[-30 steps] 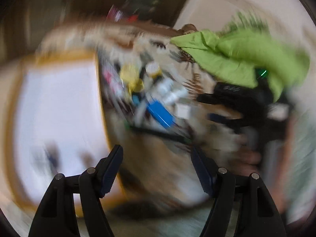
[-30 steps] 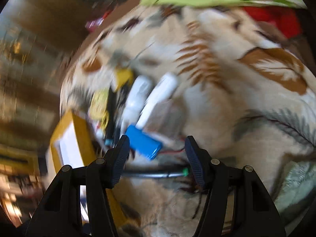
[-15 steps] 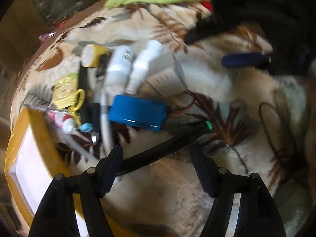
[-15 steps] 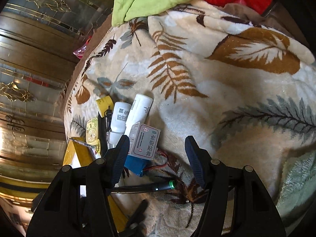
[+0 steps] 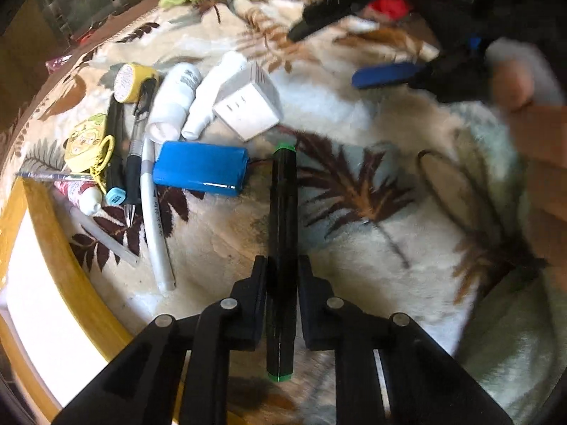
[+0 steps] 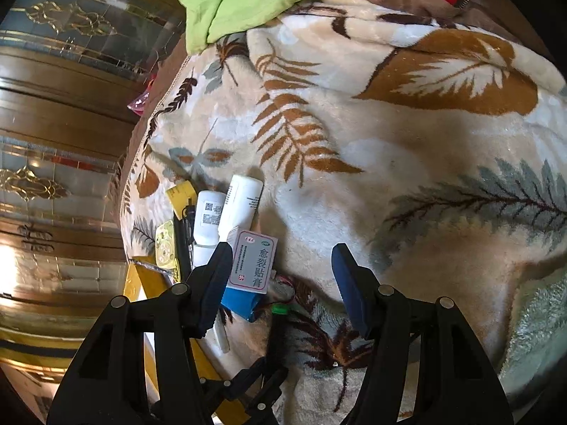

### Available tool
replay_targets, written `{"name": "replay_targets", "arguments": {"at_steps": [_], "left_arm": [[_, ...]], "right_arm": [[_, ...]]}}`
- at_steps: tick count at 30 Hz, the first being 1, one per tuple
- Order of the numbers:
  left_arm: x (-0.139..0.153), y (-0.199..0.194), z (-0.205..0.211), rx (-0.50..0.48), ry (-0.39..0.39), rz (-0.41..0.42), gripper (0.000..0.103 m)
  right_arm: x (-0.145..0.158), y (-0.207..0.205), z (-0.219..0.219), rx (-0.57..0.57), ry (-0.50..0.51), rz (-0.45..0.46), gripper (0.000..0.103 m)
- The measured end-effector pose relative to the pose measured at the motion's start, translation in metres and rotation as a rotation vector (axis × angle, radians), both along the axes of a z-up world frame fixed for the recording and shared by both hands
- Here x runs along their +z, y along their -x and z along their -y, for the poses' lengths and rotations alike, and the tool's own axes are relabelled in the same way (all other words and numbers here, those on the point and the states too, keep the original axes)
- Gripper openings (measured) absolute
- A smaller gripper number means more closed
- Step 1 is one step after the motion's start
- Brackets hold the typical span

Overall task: Organize rigid objects
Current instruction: 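Grasp the black green-capped marker with the left tool while the right tool reaches for the pink-white ointment box, then place the marker in the tray with the left tool while the right tool places the ointment box there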

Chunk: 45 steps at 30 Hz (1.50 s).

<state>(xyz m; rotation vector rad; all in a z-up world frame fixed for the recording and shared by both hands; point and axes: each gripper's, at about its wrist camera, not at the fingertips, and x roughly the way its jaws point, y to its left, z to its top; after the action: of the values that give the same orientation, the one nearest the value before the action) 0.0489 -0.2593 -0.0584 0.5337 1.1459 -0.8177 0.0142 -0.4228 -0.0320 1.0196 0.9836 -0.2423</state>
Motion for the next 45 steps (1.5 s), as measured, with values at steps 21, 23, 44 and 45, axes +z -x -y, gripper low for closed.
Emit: {"name": "replay_targets", "arguments": {"at_steps": [21, 23, 44, 45], "left_arm": [[0.077, 0.045, -0.224, 0.696, 0.631, -0.042, 0.015], [0.075, 0.04, -0.239, 0.746, 0.649, -0.041, 0.015], [0.041, 0.006, -0.32, 1.094, 0.573, 0.014, 0.015], [0.04, 0.004, -0.321, 1.098, 0.568, 0.012, 0.015]], "right_arm": [[-0.027, -0.046, -0.026, 0.13, -0.073, -0.054, 0.059], [-0.034, -0.048, -0.025, 0.137, -0.105, -0.059, 0.058], [0.077, -0.03, -0.167, 0.529, 0.235, 0.196, 0.038], [0.08, -0.03, -0.187, 0.578, 0.27, 0.191, 0.038]]}}
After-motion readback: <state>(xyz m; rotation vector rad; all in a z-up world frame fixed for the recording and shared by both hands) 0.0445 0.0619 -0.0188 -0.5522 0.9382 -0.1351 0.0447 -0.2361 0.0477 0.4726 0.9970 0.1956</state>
